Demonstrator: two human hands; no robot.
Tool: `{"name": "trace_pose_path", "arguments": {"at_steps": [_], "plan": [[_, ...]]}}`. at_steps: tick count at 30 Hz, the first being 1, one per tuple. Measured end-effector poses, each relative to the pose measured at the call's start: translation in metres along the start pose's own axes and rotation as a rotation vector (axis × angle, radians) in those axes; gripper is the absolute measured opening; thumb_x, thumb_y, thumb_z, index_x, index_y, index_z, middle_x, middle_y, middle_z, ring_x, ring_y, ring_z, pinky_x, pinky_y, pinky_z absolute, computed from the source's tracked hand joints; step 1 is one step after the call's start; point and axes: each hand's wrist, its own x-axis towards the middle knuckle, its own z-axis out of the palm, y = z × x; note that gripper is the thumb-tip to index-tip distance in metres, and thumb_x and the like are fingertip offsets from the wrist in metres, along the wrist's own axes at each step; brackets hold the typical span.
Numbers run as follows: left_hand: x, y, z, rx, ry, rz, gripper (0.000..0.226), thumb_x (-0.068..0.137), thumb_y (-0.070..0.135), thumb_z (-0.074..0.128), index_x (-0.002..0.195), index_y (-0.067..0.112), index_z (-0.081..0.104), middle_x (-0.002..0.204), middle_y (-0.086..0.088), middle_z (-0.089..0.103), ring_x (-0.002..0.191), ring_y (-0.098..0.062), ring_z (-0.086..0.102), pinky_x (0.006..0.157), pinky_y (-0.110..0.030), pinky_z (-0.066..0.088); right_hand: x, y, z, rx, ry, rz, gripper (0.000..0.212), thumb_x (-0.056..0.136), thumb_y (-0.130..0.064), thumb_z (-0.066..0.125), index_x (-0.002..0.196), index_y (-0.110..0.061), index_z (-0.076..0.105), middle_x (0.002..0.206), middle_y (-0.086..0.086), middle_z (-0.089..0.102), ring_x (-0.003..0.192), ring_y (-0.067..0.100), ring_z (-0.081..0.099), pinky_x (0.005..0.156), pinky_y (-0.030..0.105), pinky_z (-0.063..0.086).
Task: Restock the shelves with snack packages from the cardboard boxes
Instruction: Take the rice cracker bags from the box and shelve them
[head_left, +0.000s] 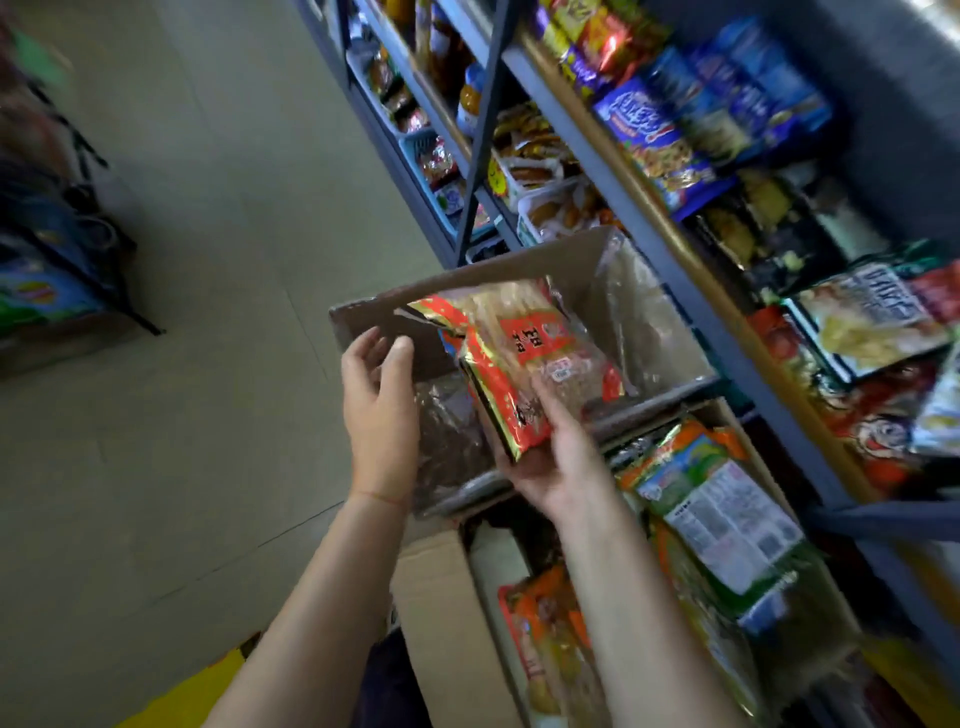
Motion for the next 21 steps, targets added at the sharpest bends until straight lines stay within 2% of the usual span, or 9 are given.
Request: {"name": "trace_pose_path", "arguments": {"at_steps": [2,5,7,11,12,14,15,18,21], "plan": [[-0.032,0.022,0.013,-0.136,-0.148,-0.094,0.061,0.083,0.055,0.063,0.131,0.017,0.057,0.118,0.000,0.070,0.102,-0.016,0.071,0.090,-0.037,0.057,-0.040,-0.014,-0.021,-0.150,-0.085,-0.140,0.061,0.078,-0.039,0.073,0.130,-0.006,0.064,0.116,0.017,0.072,0.095,0.027,0.073,0.075,0.035,0.061],[-0.095,0.048,0.027,-0.242,-0.472,-0.095,0.045,0.088,0.055,0.063,0.115,0.020,0.066,0.096,-0.002,0.070,0.079,-0.015,0.068,0.068,-0.030,0.054,-0.114,-0.034,-0.057,-0.334,-0.186,-0.376,0.036,0.086,-0.024,0.071,0.120,-0.014,0.070,0.122,0.012,0.070,0.113,0.028,0.067,0.099,0.041,0.052],[-0.155,0.054,0.033,-0.265,-0.632,-0.065,0.037,0.087,0.049,0.068,0.112,0.022,0.068,0.092,-0.001,0.071,0.076,-0.014,0.067,0.068,-0.031,0.054,-0.176,-0.043,-0.099,-0.399,-0.232,-0.501,0.027,0.083,-0.019,0.074,0.110,-0.023,0.074,0.120,0.007,0.072,0.113,0.024,0.067,0.102,0.042,0.048],[-0.283,0.052,0.055,-0.241,-0.816,-0.040,0.050,0.075,0.035,0.085,0.109,0.002,0.070,0.093,-0.018,0.069,0.078,-0.028,0.068,0.071,-0.040,0.056,-0.289,-0.045,-0.190,-0.263,-0.139,-0.685,0.068,0.054,-0.046,0.095,0.109,-0.013,0.071,0.113,0.008,0.074,0.103,0.024,0.071,0.094,0.043,0.054],[-0.317,0.049,0.063,-0.238,-0.855,-0.047,0.054,0.078,0.031,0.083,0.115,-0.005,0.067,0.099,-0.020,0.070,0.084,-0.029,0.069,0.076,-0.041,0.057,-0.317,-0.042,-0.212,-0.209,-0.090,-0.712,0.065,0.052,-0.050,0.094,0.103,-0.015,0.074,0.112,0.010,0.074,0.101,0.027,0.071,0.095,0.046,0.055],[-0.385,0.041,0.081,-0.223,-0.917,-0.068,0.039,0.086,0.024,0.072,0.115,-0.003,0.069,0.102,-0.015,0.073,0.088,-0.025,0.071,0.083,-0.041,0.057,-0.365,-0.036,-0.260,-0.081,0.024,-0.760,0.047,0.063,-0.044,0.086,0.101,-0.019,0.075,0.113,0.010,0.074,0.104,0.029,0.070,0.101,0.055,0.050],[-0.418,0.038,0.088,-0.202,-0.962,-0.079,0.030,0.086,0.024,0.067,0.106,0.003,0.072,0.095,-0.011,0.075,0.082,-0.021,0.071,0.079,-0.038,0.058,-0.389,-0.032,-0.284,-0.031,0.081,-0.795,0.050,0.064,-0.040,0.085,0.108,-0.020,0.072,0.114,0.008,0.074,0.106,0.028,0.070,0.104,0.056,0.048],[-0.500,0.026,0.107,-0.092,-1.118,-0.068,0.020,0.087,0.027,0.065,0.089,0.011,0.075,0.082,-0.008,0.073,0.070,-0.018,0.070,0.066,-0.033,0.056,-0.457,-0.018,-0.354,0.030,0.210,-0.912,0.084,0.056,-0.048,0.092,0.130,-0.022,0.060,0.120,0.003,0.072,0.113,0.027,0.068,0.103,0.053,0.049],[-0.556,0.010,0.121,0.042,-1.134,0.002,0.023,0.090,0.025,0.072,0.107,0.011,0.071,0.086,-0.004,0.073,0.077,-0.017,0.070,0.076,-0.035,0.051,-0.525,-0.001,-0.418,-0.034,0.369,-1.060,0.068,0.070,-0.041,0.083,0.132,-0.027,0.058,0.119,-0.005,0.073,0.111,0.017,0.069,0.100,0.044,0.051]]}}
